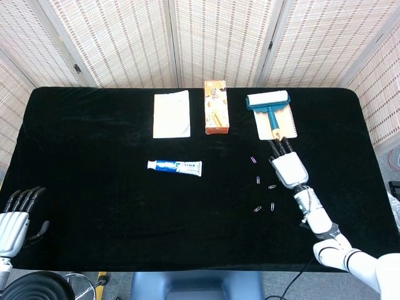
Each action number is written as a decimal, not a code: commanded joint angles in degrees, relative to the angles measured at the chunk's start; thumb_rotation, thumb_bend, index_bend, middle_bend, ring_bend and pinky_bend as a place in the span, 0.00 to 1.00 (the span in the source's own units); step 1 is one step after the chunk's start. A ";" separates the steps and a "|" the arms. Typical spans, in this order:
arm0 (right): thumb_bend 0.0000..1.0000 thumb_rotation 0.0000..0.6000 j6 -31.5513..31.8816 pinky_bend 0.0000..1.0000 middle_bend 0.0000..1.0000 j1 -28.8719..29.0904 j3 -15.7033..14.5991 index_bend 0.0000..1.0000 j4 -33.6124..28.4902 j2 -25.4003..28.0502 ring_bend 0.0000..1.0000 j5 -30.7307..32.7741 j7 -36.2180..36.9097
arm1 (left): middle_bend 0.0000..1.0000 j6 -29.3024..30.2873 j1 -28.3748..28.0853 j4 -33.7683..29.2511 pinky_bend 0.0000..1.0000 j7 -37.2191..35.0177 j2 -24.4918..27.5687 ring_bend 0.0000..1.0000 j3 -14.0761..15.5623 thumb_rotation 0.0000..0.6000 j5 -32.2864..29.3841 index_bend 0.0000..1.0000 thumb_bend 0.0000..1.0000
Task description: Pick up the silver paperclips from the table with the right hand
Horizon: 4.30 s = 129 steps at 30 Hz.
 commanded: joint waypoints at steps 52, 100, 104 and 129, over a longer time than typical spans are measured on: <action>0.52 1.00 -0.60 0.00 0.12 3.13 2.52 1.00 -5.02 -3.00 0.01 2.44 -9.18 | 0.11 1.16 0.57 0.57 0.07 -3.70 1.16 0.10 -0.02 1.00 0.50 0.00 0.47; 0.52 1.00 8.93 0.00 0.12 -6.00 -3.94 1.00 -13.41 2.57 0.01 -7.02 -9.59 | 0.11 1.02 0.58 -0.08 0.08 -1.28 0.43 0.10 0.19 1.00 0.64 0.00 0.47; 0.52 1.00 8.74 0.00 0.12 -5.91 -3.80 1.00 -13.04 2.11 0.01 -7.17 -9.68 | 0.11 1.04 0.57 -0.02 0.08 -1.49 0.50 0.10 0.16 1.00 0.64 0.00 0.47; 0.52 1.00 15.45 0.00 0.12 -11.24 -5.50 1.00 -16.32 8.13 0.01 -9.65 -7.22 | 0.11 0.59 0.26 -0.40 0.08 0.91 -0.29 0.10 0.28 1.00 0.85 0.00 0.47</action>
